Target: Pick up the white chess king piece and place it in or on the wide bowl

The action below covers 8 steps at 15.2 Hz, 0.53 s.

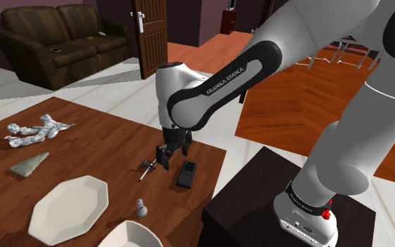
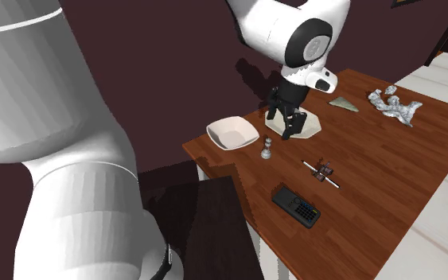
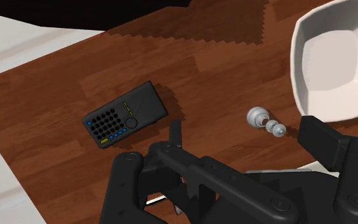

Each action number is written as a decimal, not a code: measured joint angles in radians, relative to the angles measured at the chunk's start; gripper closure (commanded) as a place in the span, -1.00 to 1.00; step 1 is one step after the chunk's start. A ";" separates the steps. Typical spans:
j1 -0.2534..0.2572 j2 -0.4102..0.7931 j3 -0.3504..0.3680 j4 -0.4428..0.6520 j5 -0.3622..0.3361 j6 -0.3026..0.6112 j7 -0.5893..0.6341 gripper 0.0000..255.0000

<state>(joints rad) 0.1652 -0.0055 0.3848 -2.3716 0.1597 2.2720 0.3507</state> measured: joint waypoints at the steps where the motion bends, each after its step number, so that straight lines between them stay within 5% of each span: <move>1: 0.006 0.038 0.006 0.020 -0.017 0.015 0.025 -1.00; 8: 0.085 0.327 0.001 0.201 -0.165 0.099 0.197 -1.00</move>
<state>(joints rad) 0.2502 0.3213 0.3862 -2.1708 -0.0051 2.3710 0.5478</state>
